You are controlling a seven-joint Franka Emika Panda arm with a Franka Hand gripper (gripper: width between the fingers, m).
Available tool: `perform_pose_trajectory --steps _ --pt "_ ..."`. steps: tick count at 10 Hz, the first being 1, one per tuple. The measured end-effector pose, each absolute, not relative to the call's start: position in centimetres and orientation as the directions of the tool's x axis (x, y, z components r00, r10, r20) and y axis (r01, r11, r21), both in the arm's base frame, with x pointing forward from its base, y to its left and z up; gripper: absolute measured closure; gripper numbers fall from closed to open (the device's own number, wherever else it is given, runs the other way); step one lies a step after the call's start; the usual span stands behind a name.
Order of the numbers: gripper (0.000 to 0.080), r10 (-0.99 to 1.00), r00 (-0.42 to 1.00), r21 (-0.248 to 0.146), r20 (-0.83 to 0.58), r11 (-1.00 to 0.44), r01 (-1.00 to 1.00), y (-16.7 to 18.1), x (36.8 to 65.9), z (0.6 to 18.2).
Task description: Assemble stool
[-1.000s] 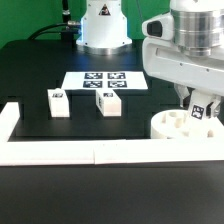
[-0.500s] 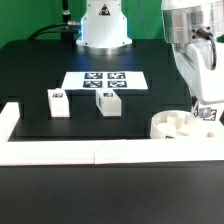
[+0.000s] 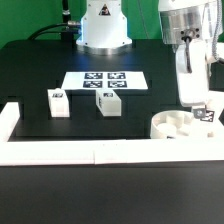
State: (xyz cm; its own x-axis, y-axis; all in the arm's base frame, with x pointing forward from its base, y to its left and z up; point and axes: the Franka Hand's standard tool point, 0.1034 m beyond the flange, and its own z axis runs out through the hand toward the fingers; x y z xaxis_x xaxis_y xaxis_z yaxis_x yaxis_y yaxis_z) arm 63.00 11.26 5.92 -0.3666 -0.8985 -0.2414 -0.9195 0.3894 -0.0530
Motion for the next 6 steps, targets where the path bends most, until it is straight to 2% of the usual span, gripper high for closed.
perform_pose_trajectory --steps 2,4,6 --pt "0.0463 -0.759 -0.578 -0.03 -0.3 0.613 -0.789 10.76 63.35 5.97" --pt "0.0463 -0.655 -0.674 -0.007 -0.341 0.719 -0.695 11.07 63.49 6.07" --pt "0.0463 -0.566 -0.732 -0.031 -0.379 0.798 -0.601 11.05 63.57 6.04"
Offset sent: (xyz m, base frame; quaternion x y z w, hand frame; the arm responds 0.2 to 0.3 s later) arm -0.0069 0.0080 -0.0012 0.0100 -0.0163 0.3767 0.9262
